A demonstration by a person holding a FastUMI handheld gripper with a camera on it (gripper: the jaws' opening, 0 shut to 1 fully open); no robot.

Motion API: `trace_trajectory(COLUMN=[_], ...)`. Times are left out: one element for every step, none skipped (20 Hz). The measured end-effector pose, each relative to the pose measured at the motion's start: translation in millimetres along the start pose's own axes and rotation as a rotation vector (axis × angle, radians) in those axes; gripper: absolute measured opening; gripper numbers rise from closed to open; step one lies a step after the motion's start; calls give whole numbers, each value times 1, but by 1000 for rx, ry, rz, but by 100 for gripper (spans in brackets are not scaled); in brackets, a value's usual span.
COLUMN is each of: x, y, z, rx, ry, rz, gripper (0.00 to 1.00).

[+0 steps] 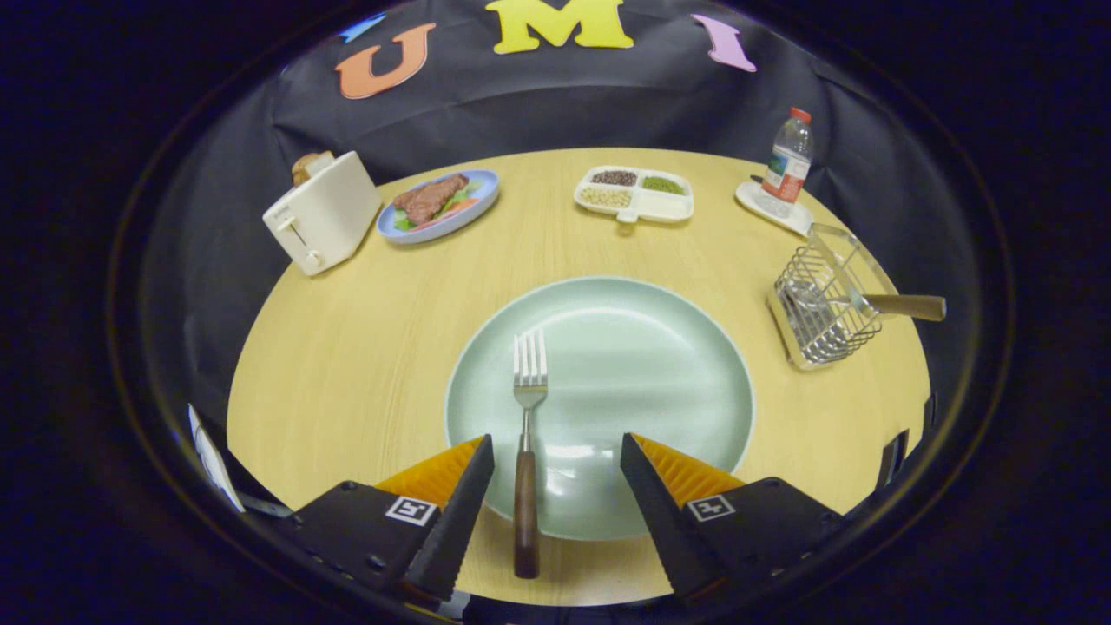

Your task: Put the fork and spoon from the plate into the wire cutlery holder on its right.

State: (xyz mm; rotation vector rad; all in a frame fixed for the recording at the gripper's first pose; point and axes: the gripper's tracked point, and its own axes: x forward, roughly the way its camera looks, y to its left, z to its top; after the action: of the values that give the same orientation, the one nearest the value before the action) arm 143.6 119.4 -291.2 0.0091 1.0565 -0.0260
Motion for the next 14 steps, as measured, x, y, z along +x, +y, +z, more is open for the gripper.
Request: trace_trajectory(x=[4, 7, 8, 7, 7, 8, 8, 8, 8, 8, 18, 7, 8, 10], y=[1, 1, 2, 1, 3, 5, 4, 5, 6, 4, 8, 10, 11, 11], z=[-4, -7, -9, -9, -9, -14, -13, -13, -12, -10, -12, -13, -13, -12], rx=[2, 3, 3, 3, -1, -13, -22, -33, -41, -47, -39, -32, -33, -41], ry=[28, 51, 70, 77, 92, 120, 121, 132, 137, 140, 153, 166, 173, 171], rz=[3, 3, 5, 1, 10, 9, -2, -2, -5, -13, 12, 12, 13, 14], gripper=[87, 83, 84, 75, 74, 69, 65, 60, 55, 50, 50, 31, 12, 13])
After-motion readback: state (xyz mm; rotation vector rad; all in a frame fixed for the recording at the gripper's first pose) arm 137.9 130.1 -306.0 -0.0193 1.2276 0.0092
